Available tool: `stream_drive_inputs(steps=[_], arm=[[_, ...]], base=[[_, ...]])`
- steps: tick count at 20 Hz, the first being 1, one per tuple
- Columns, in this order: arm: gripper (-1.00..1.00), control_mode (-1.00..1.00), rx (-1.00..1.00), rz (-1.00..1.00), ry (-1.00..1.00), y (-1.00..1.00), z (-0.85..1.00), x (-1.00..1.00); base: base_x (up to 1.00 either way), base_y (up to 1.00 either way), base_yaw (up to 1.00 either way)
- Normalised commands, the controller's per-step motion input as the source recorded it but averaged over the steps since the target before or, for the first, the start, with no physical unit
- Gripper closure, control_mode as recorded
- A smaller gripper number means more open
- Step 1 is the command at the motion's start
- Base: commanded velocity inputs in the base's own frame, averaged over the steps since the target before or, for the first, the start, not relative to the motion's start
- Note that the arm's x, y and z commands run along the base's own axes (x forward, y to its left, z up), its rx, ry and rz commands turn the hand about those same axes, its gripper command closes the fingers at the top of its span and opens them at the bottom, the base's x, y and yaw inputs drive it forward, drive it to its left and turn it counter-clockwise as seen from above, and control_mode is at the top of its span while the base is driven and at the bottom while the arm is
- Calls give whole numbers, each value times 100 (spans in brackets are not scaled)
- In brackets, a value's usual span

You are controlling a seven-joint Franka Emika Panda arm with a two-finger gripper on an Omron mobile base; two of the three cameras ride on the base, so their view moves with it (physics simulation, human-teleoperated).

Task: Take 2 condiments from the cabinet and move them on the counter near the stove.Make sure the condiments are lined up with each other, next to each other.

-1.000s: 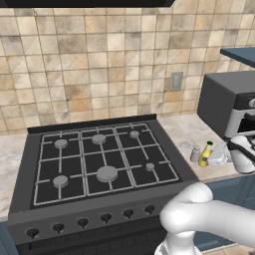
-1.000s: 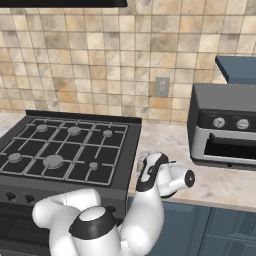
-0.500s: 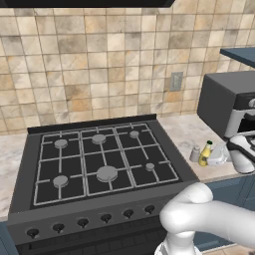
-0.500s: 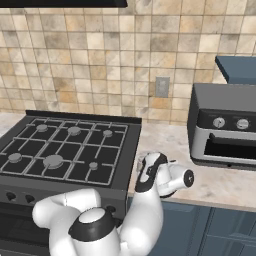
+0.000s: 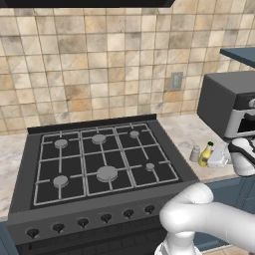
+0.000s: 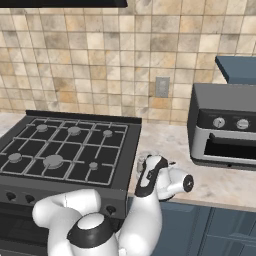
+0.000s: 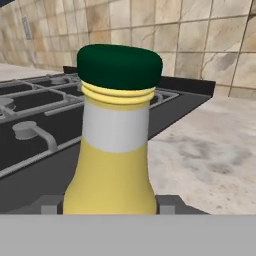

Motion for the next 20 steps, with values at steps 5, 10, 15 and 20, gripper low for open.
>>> stream_drive_inputs(steps=[5,10,15,20], arm=[[-100,-100,0,0,0,0,-11,0],[-100,-100,0,0,0,0,-8,-13],[-100,-100,0,0,0,0,-8,-14],[-100,-100,0,0,-2,0,0,-14]], base=[[0,0,0],[0,0,0],[0,0,0],[0,0,0]])
